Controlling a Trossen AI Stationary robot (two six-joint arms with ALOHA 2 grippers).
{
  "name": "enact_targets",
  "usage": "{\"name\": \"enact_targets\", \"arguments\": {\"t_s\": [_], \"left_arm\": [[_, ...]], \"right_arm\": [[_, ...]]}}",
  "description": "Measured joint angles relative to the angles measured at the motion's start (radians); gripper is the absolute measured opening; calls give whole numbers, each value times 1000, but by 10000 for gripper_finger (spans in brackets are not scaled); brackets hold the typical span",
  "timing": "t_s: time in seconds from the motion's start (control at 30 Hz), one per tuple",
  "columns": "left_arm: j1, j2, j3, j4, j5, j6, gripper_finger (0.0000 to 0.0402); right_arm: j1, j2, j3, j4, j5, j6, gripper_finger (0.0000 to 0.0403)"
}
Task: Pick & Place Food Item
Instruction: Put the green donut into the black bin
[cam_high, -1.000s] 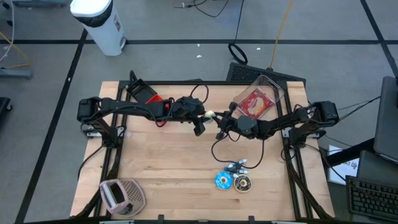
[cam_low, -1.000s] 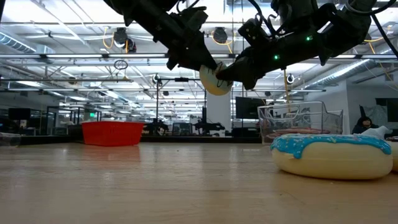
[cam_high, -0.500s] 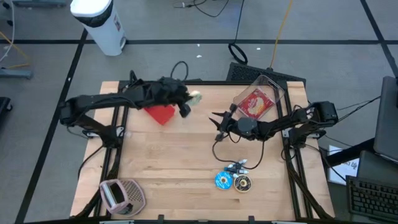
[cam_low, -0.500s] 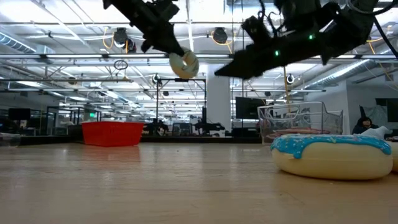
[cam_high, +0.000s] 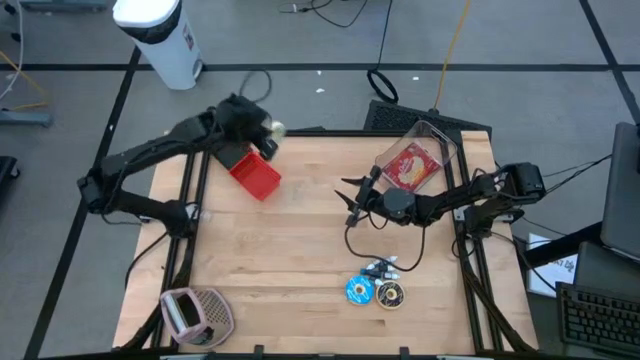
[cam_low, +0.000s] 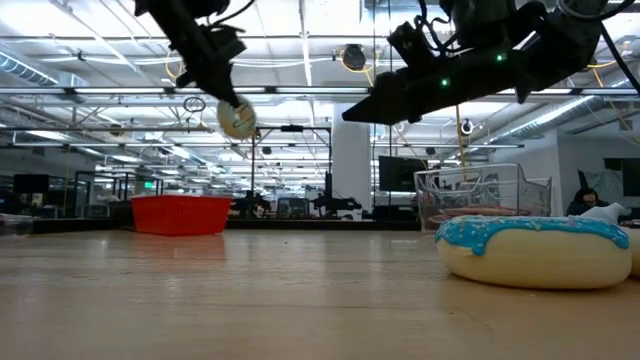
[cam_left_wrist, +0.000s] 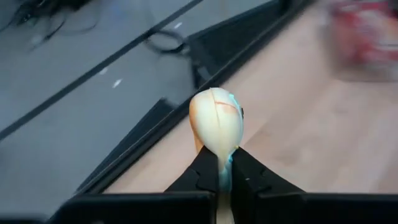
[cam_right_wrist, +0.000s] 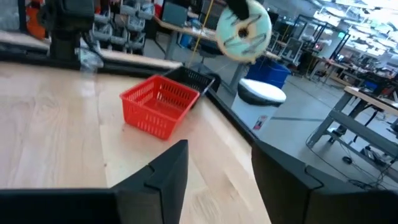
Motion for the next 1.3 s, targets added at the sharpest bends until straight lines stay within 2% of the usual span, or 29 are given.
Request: {"name": "enact_targets", "arguments": {"t_s": [0.17,0.37,0.53,0.67,0.9,1.1,1.3], "left_arm": [[171,2,0,-79,33,12,15],[331,2,0,-93,189,30,11],[421,2,0,-176,183,30,15],[439,2,-12,-219,162,11,8],[438,2,-89,-251,-33,-63,21],[432,3,-182,-170,-11,-86,8],[428,4,-241,-122,-6,-116,35]], "right_arm": [[0,0,0,-11,0,0,166],[-1,0,0,-13,0,0,164],[-2,0,0,-13,0,0,163],[-3,0,0,-13,0,0,164],[-3,0,0,-19,0,0,160],[-3,0,0,-19,0,0,161],[-3,0,0,-19,0,18,159]]}}
